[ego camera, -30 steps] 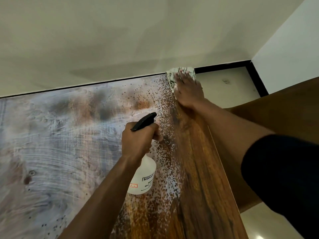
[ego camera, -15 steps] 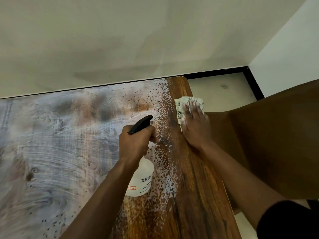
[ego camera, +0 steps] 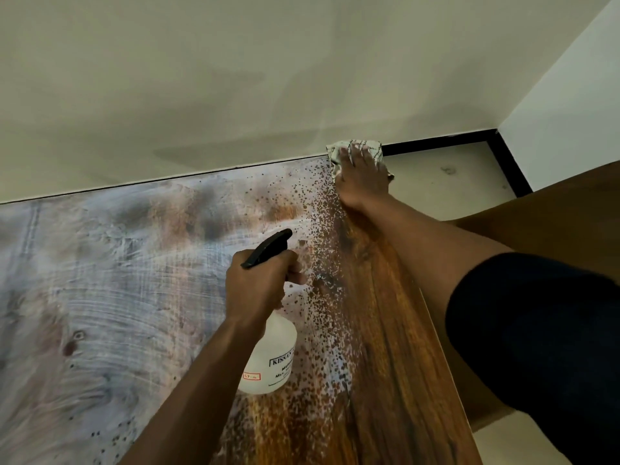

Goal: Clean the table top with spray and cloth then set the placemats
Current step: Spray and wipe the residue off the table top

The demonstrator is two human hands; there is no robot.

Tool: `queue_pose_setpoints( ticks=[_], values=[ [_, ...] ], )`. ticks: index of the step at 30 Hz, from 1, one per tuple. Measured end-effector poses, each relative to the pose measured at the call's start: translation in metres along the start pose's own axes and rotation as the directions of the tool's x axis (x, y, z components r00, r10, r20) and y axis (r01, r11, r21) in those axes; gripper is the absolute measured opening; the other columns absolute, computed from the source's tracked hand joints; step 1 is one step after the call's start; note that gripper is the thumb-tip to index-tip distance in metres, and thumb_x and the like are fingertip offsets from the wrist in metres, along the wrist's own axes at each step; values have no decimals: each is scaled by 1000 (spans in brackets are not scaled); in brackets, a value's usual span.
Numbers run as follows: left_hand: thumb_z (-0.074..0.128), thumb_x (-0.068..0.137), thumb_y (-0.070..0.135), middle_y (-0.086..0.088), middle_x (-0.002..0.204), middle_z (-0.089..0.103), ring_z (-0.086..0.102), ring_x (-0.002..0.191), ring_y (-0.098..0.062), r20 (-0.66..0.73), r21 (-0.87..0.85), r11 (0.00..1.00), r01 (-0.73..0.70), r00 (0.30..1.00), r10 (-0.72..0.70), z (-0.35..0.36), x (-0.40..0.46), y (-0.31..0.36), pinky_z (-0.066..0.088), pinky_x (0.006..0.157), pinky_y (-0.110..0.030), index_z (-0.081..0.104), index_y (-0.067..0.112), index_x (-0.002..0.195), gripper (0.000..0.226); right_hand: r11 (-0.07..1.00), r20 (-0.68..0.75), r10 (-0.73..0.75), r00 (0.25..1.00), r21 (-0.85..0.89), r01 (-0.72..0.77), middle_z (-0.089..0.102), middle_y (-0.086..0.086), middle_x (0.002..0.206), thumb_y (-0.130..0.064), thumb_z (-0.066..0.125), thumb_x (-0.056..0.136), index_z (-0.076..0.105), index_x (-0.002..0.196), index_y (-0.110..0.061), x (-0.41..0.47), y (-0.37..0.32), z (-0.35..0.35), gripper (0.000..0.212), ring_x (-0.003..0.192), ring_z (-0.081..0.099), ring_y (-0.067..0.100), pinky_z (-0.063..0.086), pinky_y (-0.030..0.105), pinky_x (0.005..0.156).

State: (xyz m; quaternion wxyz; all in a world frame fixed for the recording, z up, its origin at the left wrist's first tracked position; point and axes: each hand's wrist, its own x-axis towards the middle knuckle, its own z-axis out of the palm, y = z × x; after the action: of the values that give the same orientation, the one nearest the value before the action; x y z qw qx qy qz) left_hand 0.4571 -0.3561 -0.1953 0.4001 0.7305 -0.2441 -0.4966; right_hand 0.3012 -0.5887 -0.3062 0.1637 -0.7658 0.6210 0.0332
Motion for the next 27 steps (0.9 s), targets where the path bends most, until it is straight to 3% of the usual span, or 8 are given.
queue_pose_setpoints(
  ticks=[2, 6, 11, 15, 18, 20, 24, 27],
  values=[
    [72, 95, 10, -14, 72, 78, 62, 63, -29, -17, 2, 1000, 0, 1000, 0, -5, 0, -2, 39, 52, -30, 80, 32, 70, 34, 1000, -2, -20, 1000, -10, 20, 1, 7, 171, -36, 34, 106, 5, 163, -24, -5, -20, 2, 65, 157, 0, 29, 2, 55, 123],
    [73, 95, 12, -15, 73, 78, 65, 66, -31, -27, 8, 1000, -10, 1000, 10, -8, 0, -3, 39, 52, -30, 77, 27, 80, 21, 982, 49, -187, 981, 9, 187, 2, 5, 171, -39, 51, 101, 6, 163, -26, -27, -92, 16, 78, 157, 3, 29, 3, 55, 123],
    [73, 95, 12, -14, 73, 79, 62, 62, -27, -8, 20, 1000, -20, 1000, 20, -12, -1, -2, 38, 51, -30, 77, 27, 85, 19, 965, 43, -261, 964, -3, 261, -2, 3, 171, -42, 35, 106, 1, 163, -24, -42, -94, 25, 69, 157, -2, 24, 2, 50, 126],
    [72, 97, 12, -14, 74, 79, 61, 54, -20, 16, 23, 999, -33, 999, 33, -20, -2, -2, 39, 51, -30, 75, 38, 85, 29, 989, -42, -148, 988, 4, 148, 1, 4, 170, -41, 28, 108, 2, 163, -27, -46, -36, 20, 62, 157, 1, 25, 2, 49, 123],
    [72, 97, 12, -13, 73, 79, 56, 47, -17, 37, 27, 999, -27, 999, 26, -27, -3, -5, 39, 51, -30, 78, 28, 82, 22, 1000, -86, -15, 996, 23, 17, 1, 3, 171, -41, 25, 108, 4, 163, -27, -47, 6, 16, 60, 157, 1, 25, 7, 51, 124],
    [72, 96, 11, -13, 73, 79, 61, 57, -25, 45, 12, 1000, -25, 999, 24, -34, -4, -8, 40, 51, -30, 79, 28, 78, 25, 999, -74, 35, 997, 33, -32, -1, 2, 171, -40, 27, 108, 5, 164, -25, -44, 12, 17, 61, 158, -1, 24, 8, 53, 126],
    [74, 95, 13, -14, 73, 79, 62, 67, -34, 52, -8, 1000, -10, 999, 11, -51, -3, -14, 39, 52, -31, 76, 35, 69, 34, 992, -64, 116, 991, 63, -112, 2, 6, 171, -36, 32, 107, 6, 163, -25, -42, -30, 23, 63, 157, 2, 28, 7, 55, 124],
    [75, 96, 15, -13, 73, 79, 61, 58, -27, 47, 1, 1000, -19, 999, 19, -66, 1, -17, 39, 52, -30, 76, 33, 75, 27, 998, -56, -10, 998, 63, 13, 5, 5, 171, -35, 34, 106, 6, 163, -27, -61, -93, 40, 64, 157, 5, 28, 7, 56, 125]
  ],
)
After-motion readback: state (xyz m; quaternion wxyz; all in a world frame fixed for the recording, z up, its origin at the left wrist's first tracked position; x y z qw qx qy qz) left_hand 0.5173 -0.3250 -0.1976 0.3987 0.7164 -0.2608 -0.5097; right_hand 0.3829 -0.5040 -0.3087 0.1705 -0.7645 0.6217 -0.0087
